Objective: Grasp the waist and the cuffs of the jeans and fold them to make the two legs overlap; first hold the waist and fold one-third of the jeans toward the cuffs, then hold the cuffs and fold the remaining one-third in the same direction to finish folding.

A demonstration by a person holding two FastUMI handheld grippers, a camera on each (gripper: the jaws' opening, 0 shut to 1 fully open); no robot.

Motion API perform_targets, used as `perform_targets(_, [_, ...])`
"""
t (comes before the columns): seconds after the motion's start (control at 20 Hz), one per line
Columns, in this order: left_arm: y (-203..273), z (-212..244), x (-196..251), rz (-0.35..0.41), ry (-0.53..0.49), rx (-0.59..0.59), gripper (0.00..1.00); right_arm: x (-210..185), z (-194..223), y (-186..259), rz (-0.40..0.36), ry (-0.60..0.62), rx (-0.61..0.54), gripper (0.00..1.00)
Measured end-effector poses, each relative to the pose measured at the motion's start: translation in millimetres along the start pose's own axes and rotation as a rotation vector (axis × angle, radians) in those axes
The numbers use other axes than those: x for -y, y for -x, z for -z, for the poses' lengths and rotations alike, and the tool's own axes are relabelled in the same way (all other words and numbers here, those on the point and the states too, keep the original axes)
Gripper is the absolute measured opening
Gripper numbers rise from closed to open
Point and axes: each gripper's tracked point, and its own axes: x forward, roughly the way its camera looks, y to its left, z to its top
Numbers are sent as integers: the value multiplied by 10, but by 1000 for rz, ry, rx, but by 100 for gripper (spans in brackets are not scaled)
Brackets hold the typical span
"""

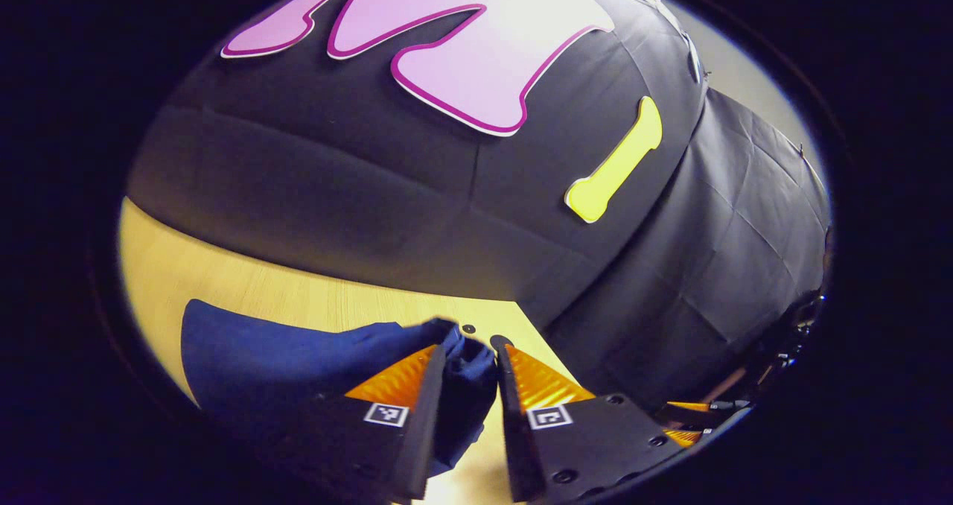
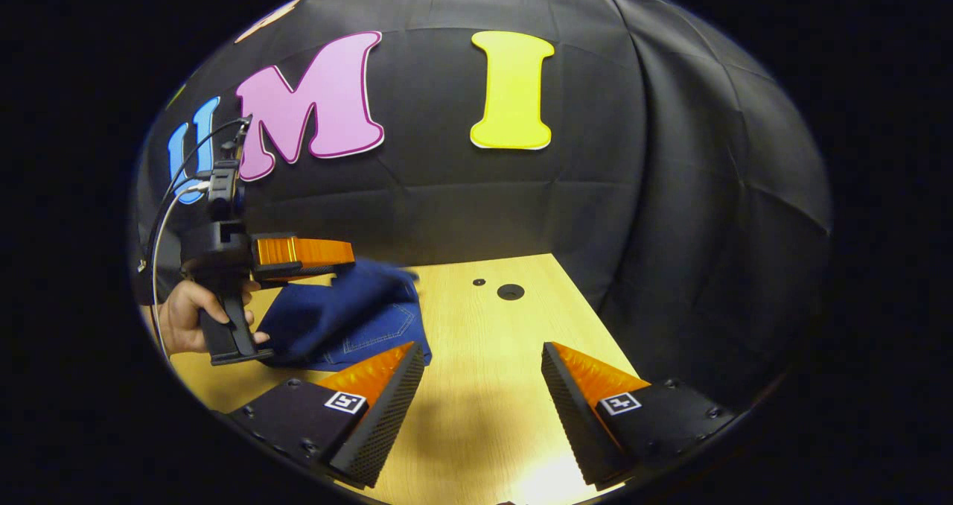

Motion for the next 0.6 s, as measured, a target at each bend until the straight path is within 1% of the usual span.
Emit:
perform_targets(0.05, [21,11,32,3,-21,15,56,-12,-5,6,-1,-1,2,98])
perform_targets(0.1, [141,-57,9,0,-36,21,82,-28,-23,24,-4,-2,6,98])
perform_targets(0.15, [270,-88,-45,-13,-47,28,96,-41,-68,62,-7,-3,16,99])
perform_targets(0.25, [606,-182,-194,-59,-78,47,97,-126,-136,148,-12,-1,31,99])
perform_targets(0.35, [1027,-310,-347,-114,-134,86,97,-260,-237,264,-20,4,57,99])
perform_targets(0.6, [2298,-607,-614,-248,-274,205,96,-688,-418,695,-44,-6,104,99])
